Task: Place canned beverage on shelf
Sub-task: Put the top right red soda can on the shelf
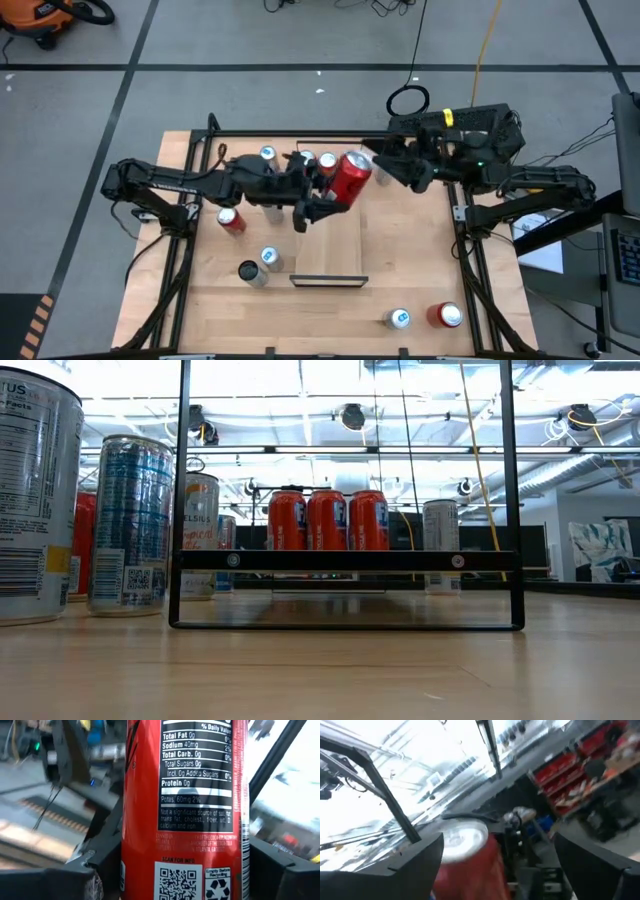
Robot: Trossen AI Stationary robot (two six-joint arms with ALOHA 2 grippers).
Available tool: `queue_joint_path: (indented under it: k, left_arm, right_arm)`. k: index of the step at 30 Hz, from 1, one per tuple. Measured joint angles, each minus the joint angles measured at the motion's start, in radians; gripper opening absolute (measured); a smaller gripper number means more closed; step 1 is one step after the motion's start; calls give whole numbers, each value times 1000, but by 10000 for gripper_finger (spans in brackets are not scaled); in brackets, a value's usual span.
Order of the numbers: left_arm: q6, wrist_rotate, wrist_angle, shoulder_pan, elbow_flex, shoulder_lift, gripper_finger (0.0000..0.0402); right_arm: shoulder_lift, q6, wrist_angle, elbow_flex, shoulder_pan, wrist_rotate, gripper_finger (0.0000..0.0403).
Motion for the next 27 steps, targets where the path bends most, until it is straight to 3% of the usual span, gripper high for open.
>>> queue_joint_path:
  k: [6, 9, 14, 18, 22, 27]
  left_arm:
    - [-11, 4, 70, 0, 0, 0, 292]
    - [-82, 56, 79, 0, 0, 1, 292]
    - [-160, 160, 88, 0, 0, 5, 293]
    - [-135, 142, 94, -15, 0, 6, 293]
    - [-114, 126, 206, -23, -1, 37, 293]
    - [-113, 138, 382, -24, -1, 77, 293]
  right_arm:
    - [-54, -25, 3, 0, -2, 21, 357]
    - [-68, -8, -19, 26, 5, 20, 362]
    - [-64, -62, -237, 151, 38, 18, 388]
    - [-40, -92, -439, 267, 49, 14, 397]
    - [-15, -87, -556, 353, 57, 15, 395]
    - [15, -73, -553, 394, 73, -30, 399]
